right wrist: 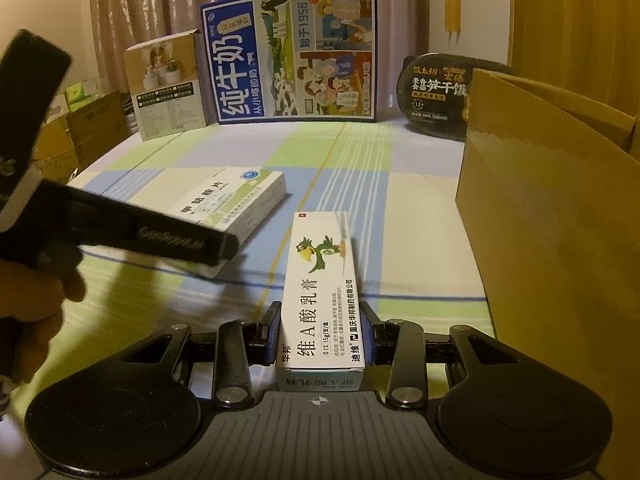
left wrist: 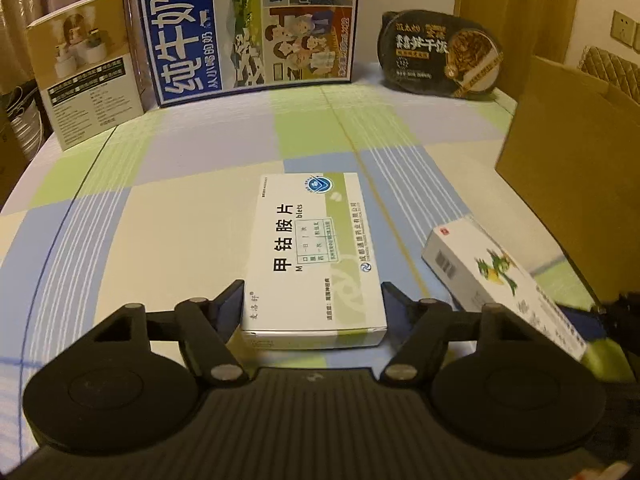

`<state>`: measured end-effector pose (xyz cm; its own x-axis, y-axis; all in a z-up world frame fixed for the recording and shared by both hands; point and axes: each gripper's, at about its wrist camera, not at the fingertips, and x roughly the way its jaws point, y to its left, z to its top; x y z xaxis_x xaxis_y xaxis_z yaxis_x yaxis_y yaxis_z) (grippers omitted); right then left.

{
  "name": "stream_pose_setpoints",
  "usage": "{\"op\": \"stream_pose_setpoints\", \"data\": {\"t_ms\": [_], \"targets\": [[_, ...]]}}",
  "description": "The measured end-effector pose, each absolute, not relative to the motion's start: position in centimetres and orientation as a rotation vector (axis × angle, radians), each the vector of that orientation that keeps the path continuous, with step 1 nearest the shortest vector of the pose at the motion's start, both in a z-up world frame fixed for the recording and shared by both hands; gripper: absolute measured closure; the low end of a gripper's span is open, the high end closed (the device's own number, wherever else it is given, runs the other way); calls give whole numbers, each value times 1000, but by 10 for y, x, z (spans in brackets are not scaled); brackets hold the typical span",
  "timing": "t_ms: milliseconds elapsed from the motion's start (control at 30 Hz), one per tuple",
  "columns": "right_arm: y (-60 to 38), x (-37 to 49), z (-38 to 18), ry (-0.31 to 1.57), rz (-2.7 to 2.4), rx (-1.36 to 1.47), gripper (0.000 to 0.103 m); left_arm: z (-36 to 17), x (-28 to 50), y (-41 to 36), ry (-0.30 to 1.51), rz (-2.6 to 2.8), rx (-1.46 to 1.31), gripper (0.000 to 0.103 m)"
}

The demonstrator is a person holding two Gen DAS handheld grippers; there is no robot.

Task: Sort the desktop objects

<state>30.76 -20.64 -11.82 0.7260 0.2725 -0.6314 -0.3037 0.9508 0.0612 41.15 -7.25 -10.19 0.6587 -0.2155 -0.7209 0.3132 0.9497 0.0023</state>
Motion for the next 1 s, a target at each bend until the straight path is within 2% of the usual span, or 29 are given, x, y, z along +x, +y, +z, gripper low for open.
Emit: {"op": "stream_pose_setpoints", "data": {"t_ms": [500,533,600,767,867,1000], "targets": [[-226,167,-103,766,352,-75,67,-88,217,-38,866,-197,83,35],[-226,163,-104,766,354,-80,67,-88,212,-38,865,-196,88,28],[-227,161,-107,777,368,-72,67,-88,210,-38,863,-188,102,23],[-227,164,-108,767,354,-78,54,-85,220,-37,851,-188,113,23],[-227,171,-111,764,357,-81,53,-87,228,-40,851,-200,114,23],[-226,179,-113,756,373,-87,53,-92,236,-43,858,-216,117,29]]}}
